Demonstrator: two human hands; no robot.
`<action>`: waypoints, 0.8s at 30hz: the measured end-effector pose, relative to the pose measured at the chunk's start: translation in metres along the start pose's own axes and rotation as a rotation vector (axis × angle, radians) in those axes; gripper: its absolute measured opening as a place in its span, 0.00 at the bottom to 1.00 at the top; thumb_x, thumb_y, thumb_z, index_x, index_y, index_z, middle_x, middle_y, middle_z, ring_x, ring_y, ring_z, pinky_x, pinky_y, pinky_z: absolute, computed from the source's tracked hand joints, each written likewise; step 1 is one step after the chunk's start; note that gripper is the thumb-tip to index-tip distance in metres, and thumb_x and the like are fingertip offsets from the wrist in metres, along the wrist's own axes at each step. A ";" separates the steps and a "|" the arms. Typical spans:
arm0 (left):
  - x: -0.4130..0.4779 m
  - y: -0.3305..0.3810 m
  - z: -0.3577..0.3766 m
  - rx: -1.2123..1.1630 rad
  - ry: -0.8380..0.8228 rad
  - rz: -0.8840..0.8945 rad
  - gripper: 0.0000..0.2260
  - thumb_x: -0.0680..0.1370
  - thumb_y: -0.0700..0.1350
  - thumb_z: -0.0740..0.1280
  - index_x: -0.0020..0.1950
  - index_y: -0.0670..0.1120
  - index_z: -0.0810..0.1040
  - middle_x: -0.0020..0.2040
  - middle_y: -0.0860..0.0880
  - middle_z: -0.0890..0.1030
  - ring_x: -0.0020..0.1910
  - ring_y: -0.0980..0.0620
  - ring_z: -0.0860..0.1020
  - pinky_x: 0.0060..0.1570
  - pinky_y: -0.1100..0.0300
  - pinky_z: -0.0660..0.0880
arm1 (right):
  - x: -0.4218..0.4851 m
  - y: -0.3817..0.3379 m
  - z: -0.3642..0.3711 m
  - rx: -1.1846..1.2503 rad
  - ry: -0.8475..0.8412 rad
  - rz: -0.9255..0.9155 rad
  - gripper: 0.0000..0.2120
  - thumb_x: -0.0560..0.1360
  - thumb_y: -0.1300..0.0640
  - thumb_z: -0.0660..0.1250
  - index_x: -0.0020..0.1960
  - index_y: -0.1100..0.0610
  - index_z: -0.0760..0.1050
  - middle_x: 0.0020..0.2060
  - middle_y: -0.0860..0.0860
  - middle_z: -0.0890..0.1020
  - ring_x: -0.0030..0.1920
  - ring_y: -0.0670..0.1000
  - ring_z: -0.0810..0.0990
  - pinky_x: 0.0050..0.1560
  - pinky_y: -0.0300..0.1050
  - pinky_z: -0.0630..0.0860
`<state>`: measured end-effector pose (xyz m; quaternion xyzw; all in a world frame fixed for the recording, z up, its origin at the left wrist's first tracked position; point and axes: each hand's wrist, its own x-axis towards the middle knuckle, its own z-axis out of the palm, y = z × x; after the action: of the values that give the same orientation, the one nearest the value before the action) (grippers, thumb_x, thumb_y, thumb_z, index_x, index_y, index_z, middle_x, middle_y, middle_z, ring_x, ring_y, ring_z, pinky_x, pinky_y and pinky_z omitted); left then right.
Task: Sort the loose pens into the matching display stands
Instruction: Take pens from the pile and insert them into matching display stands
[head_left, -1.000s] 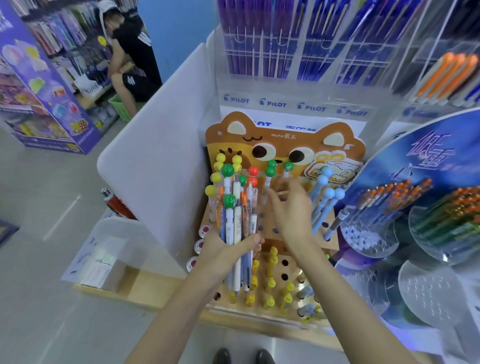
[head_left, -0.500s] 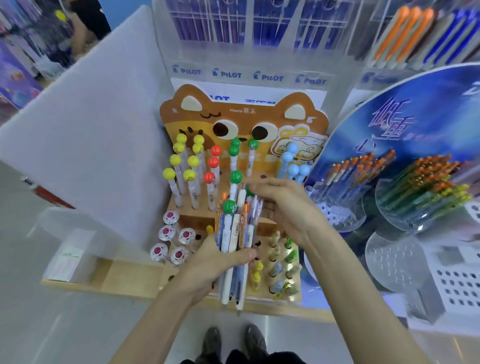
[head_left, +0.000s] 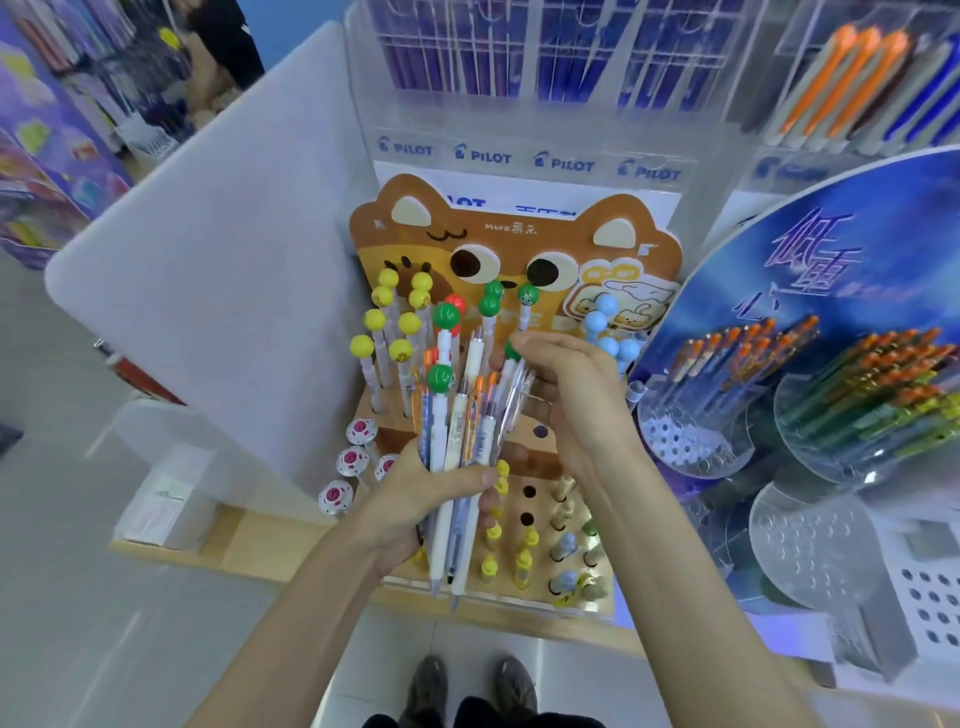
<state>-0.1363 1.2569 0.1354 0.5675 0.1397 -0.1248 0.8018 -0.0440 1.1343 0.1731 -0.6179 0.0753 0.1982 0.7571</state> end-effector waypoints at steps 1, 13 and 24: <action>-0.001 0.001 -0.001 -0.022 -0.031 0.005 0.18 0.63 0.39 0.73 0.53 0.43 0.78 0.43 0.44 0.83 0.30 0.52 0.78 0.30 0.58 0.77 | 0.000 -0.002 -0.001 0.020 -0.006 0.015 0.02 0.73 0.61 0.69 0.45 0.58 0.80 0.45 0.60 0.84 0.43 0.55 0.80 0.43 0.49 0.77; 0.005 -0.009 0.001 -0.097 0.015 0.013 0.14 0.65 0.36 0.68 0.49 0.41 0.75 0.29 0.49 0.75 0.26 0.54 0.74 0.26 0.61 0.74 | -0.007 0.007 -0.028 0.250 -0.267 0.188 0.11 0.77 0.58 0.62 0.57 0.63 0.74 0.47 0.59 0.83 0.47 0.58 0.82 0.44 0.48 0.81; 0.009 -0.011 0.005 -0.161 0.044 -0.047 0.18 0.61 0.37 0.72 0.51 0.41 0.77 0.30 0.48 0.77 0.27 0.51 0.76 0.28 0.58 0.76 | -0.010 0.041 -0.017 -0.060 -0.082 -0.149 0.11 0.74 0.68 0.66 0.56 0.61 0.76 0.48 0.61 0.82 0.48 0.61 0.80 0.49 0.57 0.79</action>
<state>-0.1313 1.2478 0.1240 0.5005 0.1802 -0.1196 0.8383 -0.0666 1.1221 0.1358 -0.6356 -0.0079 0.1686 0.7533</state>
